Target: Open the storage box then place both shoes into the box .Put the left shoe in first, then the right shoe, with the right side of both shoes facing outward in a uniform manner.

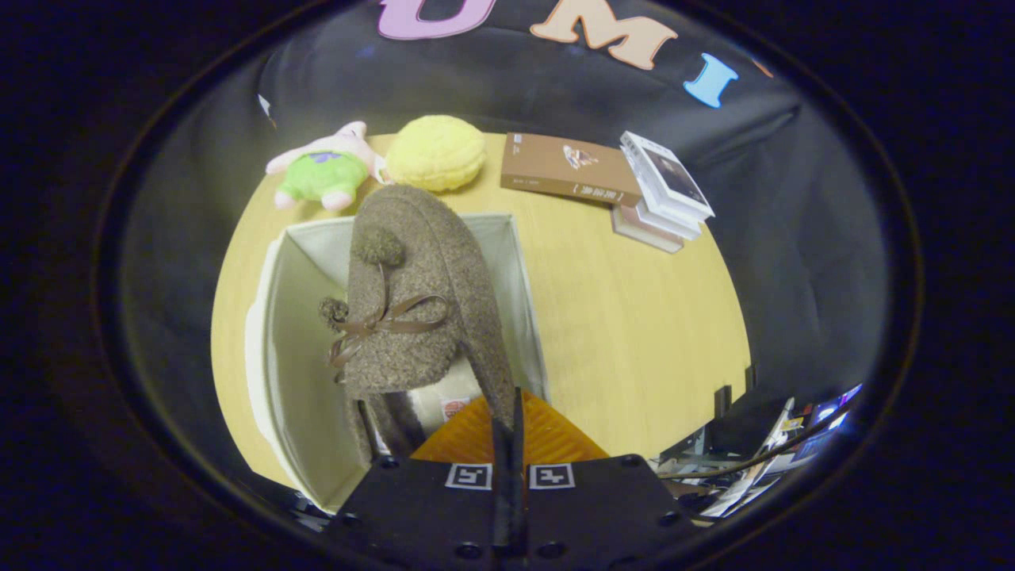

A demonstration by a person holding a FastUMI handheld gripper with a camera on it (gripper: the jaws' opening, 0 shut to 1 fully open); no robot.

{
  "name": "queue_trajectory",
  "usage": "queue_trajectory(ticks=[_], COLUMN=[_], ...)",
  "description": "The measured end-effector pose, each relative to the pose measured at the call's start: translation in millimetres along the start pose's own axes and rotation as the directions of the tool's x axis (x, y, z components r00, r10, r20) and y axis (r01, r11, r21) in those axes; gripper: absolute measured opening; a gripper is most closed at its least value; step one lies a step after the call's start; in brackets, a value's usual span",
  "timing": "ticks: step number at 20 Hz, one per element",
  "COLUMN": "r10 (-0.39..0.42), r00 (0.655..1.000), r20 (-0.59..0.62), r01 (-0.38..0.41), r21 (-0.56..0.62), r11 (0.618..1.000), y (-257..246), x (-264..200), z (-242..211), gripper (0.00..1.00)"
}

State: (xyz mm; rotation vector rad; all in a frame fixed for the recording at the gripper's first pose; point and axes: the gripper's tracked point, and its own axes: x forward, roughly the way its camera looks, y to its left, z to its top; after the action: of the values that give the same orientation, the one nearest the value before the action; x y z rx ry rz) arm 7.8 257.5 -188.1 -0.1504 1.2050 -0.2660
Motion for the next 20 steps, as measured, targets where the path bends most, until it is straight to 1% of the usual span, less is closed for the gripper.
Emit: queue_trajectory(ticks=[1, 6, 10, 12, 16, 19, 20], r10=[-0.015, 0.009, 0.015, 0.049, 0.127, 0.189, 0.211], r00=[1.000, 0.995, 0.994, 0.992, 0.985, 0.977, 0.974], r20=[-0.017, -0.097, -0.110, -0.114, -0.117, -0.095, -0.084], r01=[0.015, -0.014, -0.022, -0.053, -0.127, -0.185, -0.206], r21=[-0.009, -0.059, -0.063, -0.039, 0.009, 0.049, 0.061], r11=[1.000, 0.998, 0.998, 0.998, 0.992, 0.982, 0.977], y=[-1.5, 10.2, 10.3, 13.2, 17.8, 19.5, 17.9], x=[7.0, 32.5, 35.1, 29.6, 18.6, 4.1, -2.4], z=[-4.0, -25.4, -28.6, -26.7, -28.0, -25.2, -25.1], gripper=[0.03, 0.04, 0.11, 0.14, 0.40, 0.59, 0.62])
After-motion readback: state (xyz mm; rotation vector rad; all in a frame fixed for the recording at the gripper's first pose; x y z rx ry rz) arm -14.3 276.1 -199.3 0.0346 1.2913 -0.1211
